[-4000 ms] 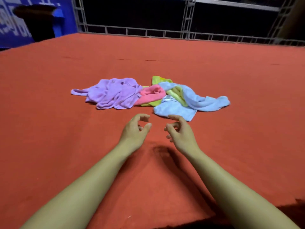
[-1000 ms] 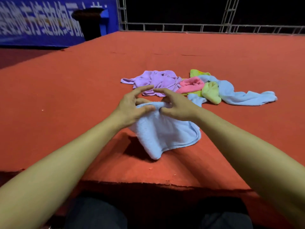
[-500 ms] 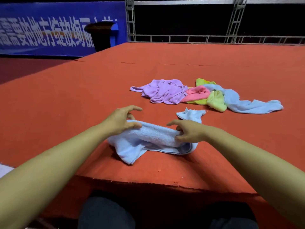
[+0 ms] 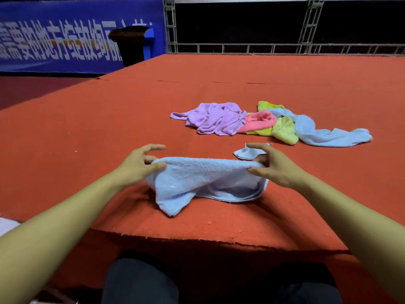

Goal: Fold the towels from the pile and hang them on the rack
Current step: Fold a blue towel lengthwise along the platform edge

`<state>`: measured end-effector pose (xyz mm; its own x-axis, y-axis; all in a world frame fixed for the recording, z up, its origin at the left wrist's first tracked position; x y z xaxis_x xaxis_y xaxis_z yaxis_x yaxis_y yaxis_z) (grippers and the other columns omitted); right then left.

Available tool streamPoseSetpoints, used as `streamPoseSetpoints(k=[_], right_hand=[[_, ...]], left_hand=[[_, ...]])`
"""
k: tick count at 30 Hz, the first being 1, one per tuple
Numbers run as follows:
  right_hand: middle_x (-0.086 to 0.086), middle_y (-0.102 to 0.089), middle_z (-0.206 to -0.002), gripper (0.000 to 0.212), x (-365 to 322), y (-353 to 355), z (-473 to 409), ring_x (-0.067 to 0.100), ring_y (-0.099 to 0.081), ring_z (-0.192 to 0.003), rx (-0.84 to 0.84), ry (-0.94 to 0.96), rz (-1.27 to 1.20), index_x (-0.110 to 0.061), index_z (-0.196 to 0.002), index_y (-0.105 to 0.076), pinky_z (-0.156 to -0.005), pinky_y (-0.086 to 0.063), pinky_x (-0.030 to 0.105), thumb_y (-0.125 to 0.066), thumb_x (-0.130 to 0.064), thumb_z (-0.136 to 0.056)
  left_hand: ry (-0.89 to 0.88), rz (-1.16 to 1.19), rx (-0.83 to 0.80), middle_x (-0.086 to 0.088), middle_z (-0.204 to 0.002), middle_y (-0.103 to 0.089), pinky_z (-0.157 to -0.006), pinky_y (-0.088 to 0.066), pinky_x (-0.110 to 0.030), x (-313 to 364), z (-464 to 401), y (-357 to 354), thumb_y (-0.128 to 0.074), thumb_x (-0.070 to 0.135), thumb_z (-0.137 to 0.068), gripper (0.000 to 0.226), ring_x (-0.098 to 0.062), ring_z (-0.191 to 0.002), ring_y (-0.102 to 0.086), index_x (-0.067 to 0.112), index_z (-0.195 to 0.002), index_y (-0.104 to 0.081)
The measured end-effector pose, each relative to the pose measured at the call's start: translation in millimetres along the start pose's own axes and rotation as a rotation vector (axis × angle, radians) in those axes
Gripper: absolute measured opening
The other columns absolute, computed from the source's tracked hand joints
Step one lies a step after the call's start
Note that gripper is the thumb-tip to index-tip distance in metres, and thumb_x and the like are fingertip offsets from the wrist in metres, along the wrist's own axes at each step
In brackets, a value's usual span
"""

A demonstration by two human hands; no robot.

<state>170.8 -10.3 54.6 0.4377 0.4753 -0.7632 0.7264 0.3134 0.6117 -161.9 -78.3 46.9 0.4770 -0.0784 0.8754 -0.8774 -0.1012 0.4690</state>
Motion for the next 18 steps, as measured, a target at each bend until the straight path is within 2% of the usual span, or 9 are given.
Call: streamPoseSetpoints(k=[2,5,7,9,11,14,16,18], right_hand=[[0.002,-0.061,-0.075,0.063,-13.7,0.2,8.1,0.008,-0.049,-0.064,-0.018,0.027,-0.029,-0.032,-0.137,-0.045,-0.064,-0.04,0.015,-0.073,-0.009,-0.085],[0.0,-0.052,-0.072,0.066,-24.8,5.6,16.3,0.011,-0.044,-0.064,-0.046,0.034,-0.006,-0.035,-0.138,-0.044,-0.063,-0.038,0.019,-0.061,0.001,-0.085],[-0.003,-0.049,-0.069,0.07,-19.9,5.4,19.0,0.01,-0.042,-0.061,-0.098,0.008,0.12,-0.037,-0.139,-0.042,-0.06,-0.037,0.02,-0.055,0.003,-0.082],[-0.012,-0.049,-0.061,0.069,-7.7,-5.3,25.1,0.005,-0.042,-0.056,-0.205,-0.041,0.277,-0.034,-0.141,-0.04,-0.058,-0.036,0.017,-0.055,-0.001,-0.082],[-0.018,-0.051,-0.057,0.063,-2.2,-8.4,32.5,0.003,-0.043,-0.054,-0.227,-0.07,0.296,-0.03,-0.14,-0.042,-0.057,-0.036,0.016,-0.056,-0.002,-0.084],[-0.017,-0.052,-0.061,0.056,-34.7,23.6,38.8,0.004,-0.043,-0.055,0.009,0.059,0.225,-0.035,-0.13,-0.048,-0.058,-0.035,0.017,-0.059,0.0,-0.087],[-0.017,-0.052,-0.062,0.049,-71.5,51.2,48.3,0.003,-0.042,-0.055,0.174,0.162,0.163,-0.027,-0.131,-0.052,-0.056,-0.034,0.014,-0.063,-0.002,-0.09],[-0.019,-0.057,-0.064,0.046,-103.7,77.7,59.1,0.002,-0.043,-0.054,0.286,0.222,0.097,-0.022,-0.131,-0.054,-0.055,-0.034,0.012,-0.065,-0.004,-0.09]], left_hand=[[-0.003,0.137,0.024,-0.008,-0.088,-0.074,-0.072,-0.053,-0.029,4.3,1.3,6.7,-0.07,0.007,-0.087,0.043,-0.014,-0.074,-0.064,0.028,-0.122,-0.058],[-0.021,0.232,0.067,-0.003,-0.076,-0.072,-0.061,-0.052,-0.021,13.9,3.3,19.6,-0.07,0.008,-0.086,0.041,-0.01,-0.064,-0.062,0.026,-0.121,-0.06],[-0.015,0.251,0.088,-0.001,-0.072,-0.072,-0.057,-0.052,-0.019,16.6,5.8,26.2,-0.071,0.008,-0.084,0.04,-0.008,-0.06,-0.062,0.024,-0.119,-0.061],[0.012,0.251,0.094,-0.001,-0.072,-0.072,-0.058,-0.052,-0.021,14.0,8.8,27.7,-0.074,0.014,-0.078,0.043,-0.008,-0.06,-0.062,0.024,-0.118,-0.062],[0.031,0.23,0.097,0.002,-0.072,-0.071,-0.065,-0.052,-0.025,13.0,13.7,27.2,-0.076,0.02,-0.07,0.048,-0.007,-0.063,-0.062,0.024,-0.116,-0.063],[0.018,0.284,0.142,0.007,-0.07,-0.07,-0.068,-0.052,-0.018,16.4,17.8,36.1,-0.074,0.012,-0.077,0.047,-0.003,-0.064,-0.061,0.018,-0.121,-0.061],[-0.017,0.325,0.168,0.009,-0.069,-0.069,-0.062,-0.052,-0.015,30.9,23.2,46.2,-0.069,0.004,-0.083,0.044,-0.001,-0.061,-0.06,0.015,-0.124,-0.059],[-0.069,0.371,0.177,0.008,-0.071,-0.07,-0.06,-0.053,-0.016,57.6,29.1,57.0,-0.068,0.005,-0.083,0.041,-0.003,-0.06,-0.062,0.019,-0.12,-0.061]])
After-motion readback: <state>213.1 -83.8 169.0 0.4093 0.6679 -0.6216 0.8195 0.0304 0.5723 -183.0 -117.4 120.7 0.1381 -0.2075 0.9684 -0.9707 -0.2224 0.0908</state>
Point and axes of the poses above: each hand's wrist, its own z-axis away from the middle knuckle, its own y-axis out of the back of the hand, x = y × z, the point moved 10 cm from there along -z, towards the middle knuckle
